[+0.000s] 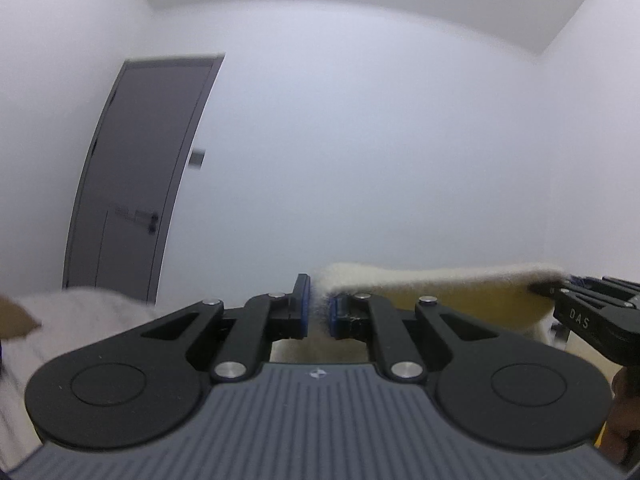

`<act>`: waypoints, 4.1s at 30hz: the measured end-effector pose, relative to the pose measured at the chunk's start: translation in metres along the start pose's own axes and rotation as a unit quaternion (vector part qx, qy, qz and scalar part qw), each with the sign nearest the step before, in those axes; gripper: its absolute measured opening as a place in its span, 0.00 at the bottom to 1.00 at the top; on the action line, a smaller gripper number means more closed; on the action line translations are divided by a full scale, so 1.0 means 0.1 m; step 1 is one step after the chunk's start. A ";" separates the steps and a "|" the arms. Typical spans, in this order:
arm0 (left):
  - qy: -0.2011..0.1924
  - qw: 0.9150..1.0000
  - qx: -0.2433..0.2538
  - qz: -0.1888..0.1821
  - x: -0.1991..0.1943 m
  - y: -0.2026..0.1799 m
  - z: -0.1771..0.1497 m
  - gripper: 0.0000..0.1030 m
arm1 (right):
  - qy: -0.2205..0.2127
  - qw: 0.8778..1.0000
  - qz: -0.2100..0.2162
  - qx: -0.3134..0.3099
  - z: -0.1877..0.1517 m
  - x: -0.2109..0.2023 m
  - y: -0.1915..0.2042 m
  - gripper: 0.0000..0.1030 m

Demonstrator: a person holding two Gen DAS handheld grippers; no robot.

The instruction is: Fold large clothes

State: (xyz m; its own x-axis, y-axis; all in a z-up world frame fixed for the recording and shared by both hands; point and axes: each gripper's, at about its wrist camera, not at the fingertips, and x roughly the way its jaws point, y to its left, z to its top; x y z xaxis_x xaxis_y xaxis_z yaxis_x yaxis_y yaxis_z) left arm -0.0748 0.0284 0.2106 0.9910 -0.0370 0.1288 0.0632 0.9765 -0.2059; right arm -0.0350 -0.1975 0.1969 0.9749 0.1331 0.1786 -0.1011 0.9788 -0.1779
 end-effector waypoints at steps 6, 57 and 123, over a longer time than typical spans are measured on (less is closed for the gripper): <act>-0.041 0.999 0.012 -0.019 -0.13 -0.28 0.90 0.11 | -0.035 0.999 0.009 0.031 0.83 -0.11 -0.27 0.07; 0.396 0.915 -0.029 0.064 6.12 1.26 -4.09 0.12 | 0.348 0.931 0.022 0.111 -3.58 4.77 -0.27 0.08; 0.347 0.935 -0.031 0.061 0.56 0.59 -2.73 0.70 | 0.304 0.930 0.126 0.166 -2.17 0.35 0.05 0.77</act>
State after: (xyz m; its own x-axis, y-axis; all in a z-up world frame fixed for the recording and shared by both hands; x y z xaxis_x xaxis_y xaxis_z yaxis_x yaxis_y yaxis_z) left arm 0.0165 0.0263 -0.0590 0.8280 -0.0761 -0.5556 -0.0697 0.9691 -0.2366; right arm 0.0417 -0.2218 -0.0073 0.8337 0.3500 -0.4272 -0.2980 0.9363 0.1857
